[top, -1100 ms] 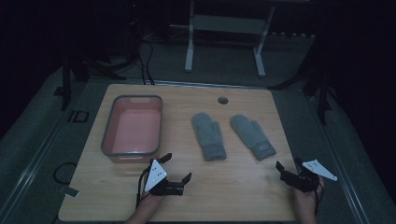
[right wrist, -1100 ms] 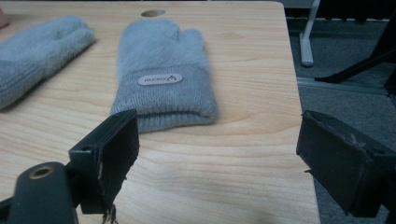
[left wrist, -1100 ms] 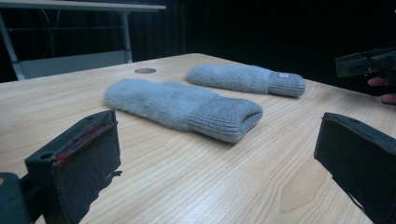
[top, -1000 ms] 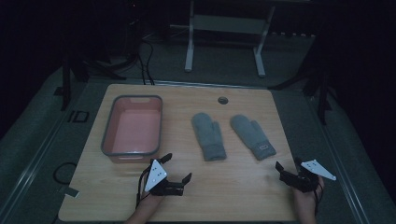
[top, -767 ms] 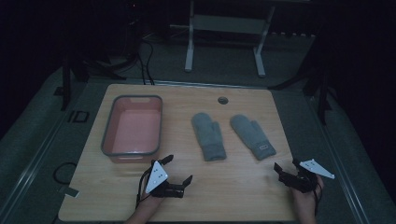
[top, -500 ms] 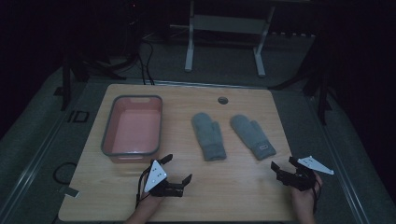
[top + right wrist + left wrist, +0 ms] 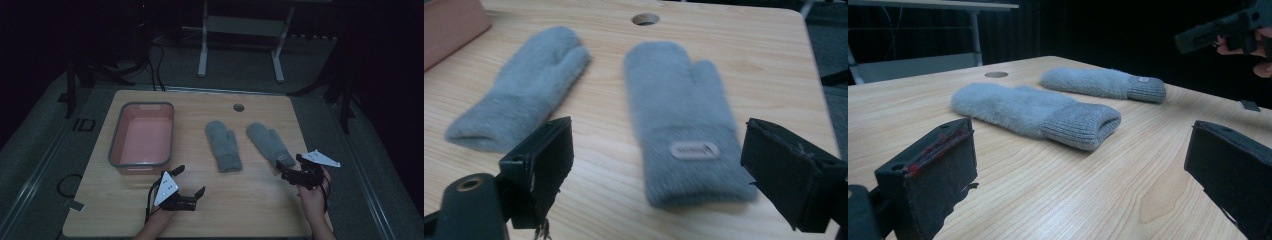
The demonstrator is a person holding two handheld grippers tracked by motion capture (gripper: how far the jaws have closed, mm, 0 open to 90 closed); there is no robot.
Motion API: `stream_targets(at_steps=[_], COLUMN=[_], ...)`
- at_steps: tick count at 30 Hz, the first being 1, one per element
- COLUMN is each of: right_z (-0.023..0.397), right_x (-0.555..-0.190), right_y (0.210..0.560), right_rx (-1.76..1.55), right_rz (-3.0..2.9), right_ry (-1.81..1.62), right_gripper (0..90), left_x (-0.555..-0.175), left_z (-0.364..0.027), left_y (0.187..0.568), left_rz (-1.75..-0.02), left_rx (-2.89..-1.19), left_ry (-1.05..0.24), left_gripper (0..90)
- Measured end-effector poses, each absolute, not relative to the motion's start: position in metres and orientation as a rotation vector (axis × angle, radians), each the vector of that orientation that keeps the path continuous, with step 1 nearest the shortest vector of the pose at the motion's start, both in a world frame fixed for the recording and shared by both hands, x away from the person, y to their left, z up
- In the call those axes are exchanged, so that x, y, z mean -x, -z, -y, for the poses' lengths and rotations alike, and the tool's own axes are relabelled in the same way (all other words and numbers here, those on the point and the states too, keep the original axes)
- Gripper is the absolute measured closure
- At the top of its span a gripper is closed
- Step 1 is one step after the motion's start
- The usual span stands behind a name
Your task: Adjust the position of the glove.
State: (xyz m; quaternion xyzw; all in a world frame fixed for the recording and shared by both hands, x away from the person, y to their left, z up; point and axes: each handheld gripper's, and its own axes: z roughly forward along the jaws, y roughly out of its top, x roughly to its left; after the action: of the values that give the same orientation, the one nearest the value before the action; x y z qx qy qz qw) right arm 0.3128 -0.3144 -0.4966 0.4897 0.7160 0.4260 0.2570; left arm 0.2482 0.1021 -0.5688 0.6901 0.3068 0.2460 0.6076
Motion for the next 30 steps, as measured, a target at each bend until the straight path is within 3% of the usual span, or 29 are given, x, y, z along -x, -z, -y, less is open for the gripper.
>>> stream_targets(at_steps=[24, 30], right_z=[0.216, 0.189], right_x=[-0.356, -0.373], right_y=[0.476, 0.478], right_rx=[-1.079, -1.102], right_rz=[-2.164, -2.215], right_ry=[-1.225, -1.266], right_gripper=[15.5, 11.7], left_x=[-0.249, -0.249], left_z=[-0.103, -0.103], left_y=[0.569, 0.569], left_rz=[-0.712, -0.712], left_rx=[-1.588, -1.586], left_ry=[-0.552, -0.548], left_gripper=[0.6, 0.6])
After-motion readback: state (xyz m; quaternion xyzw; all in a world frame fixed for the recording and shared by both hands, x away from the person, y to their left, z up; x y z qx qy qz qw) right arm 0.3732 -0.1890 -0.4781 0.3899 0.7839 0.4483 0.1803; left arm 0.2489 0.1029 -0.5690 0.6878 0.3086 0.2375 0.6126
